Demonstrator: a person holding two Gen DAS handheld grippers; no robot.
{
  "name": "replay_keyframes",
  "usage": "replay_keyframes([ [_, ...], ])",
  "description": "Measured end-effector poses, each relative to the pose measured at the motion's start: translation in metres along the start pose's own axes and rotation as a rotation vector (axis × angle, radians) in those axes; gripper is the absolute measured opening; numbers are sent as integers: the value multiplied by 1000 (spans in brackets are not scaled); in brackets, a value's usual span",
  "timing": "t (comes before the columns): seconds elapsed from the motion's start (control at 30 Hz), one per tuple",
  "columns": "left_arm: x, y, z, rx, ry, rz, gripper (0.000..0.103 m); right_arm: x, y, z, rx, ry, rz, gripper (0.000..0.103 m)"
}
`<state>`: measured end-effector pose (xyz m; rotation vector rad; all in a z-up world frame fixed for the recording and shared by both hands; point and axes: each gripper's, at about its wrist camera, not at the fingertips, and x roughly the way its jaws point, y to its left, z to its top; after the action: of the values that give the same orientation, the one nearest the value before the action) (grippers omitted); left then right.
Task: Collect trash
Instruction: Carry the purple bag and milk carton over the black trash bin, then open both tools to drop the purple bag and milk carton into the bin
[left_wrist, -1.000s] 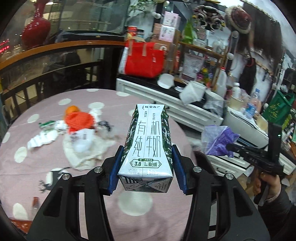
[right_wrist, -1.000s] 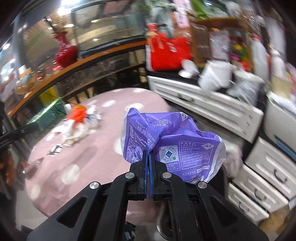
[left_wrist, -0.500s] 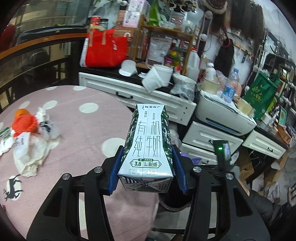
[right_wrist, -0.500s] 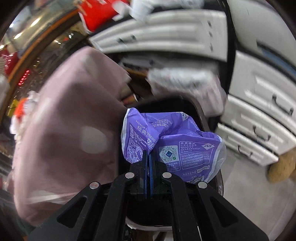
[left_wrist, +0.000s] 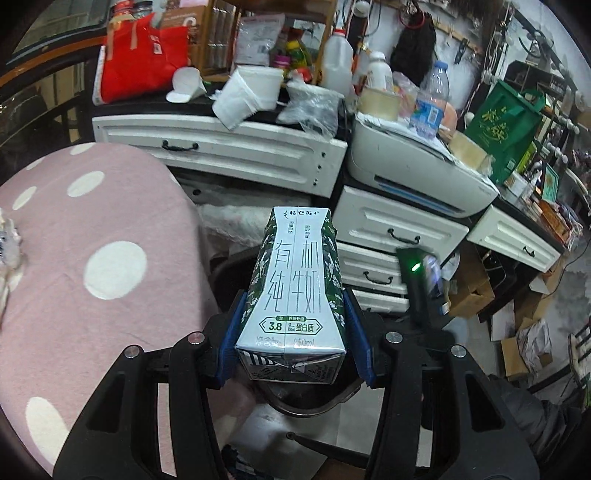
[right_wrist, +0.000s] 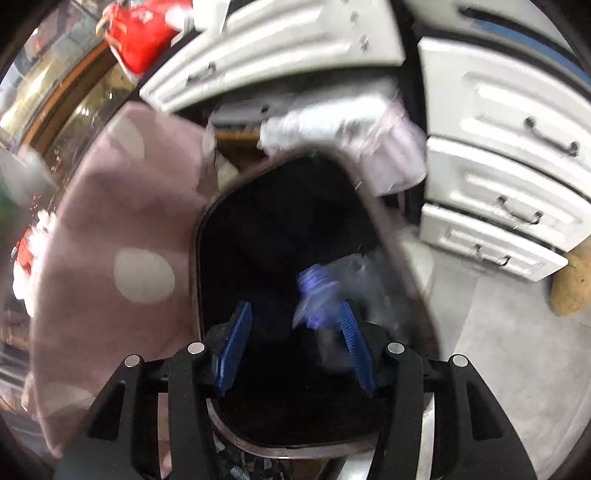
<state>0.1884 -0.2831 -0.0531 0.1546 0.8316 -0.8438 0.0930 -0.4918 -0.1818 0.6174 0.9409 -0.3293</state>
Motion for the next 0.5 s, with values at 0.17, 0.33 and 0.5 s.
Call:
replay_keyframes([
  [0.17,37,-13,-14,26,64,2,51,-37,-14,10,15,-95,-70,55],
  [0.33,78,-20,-31,34,147,16,51,-65,-23,5,15,-155,-105,59],
  [0.5,111,-26,-42,68,211,50,51,-74,-24,4,21,-182,-99,60],
])
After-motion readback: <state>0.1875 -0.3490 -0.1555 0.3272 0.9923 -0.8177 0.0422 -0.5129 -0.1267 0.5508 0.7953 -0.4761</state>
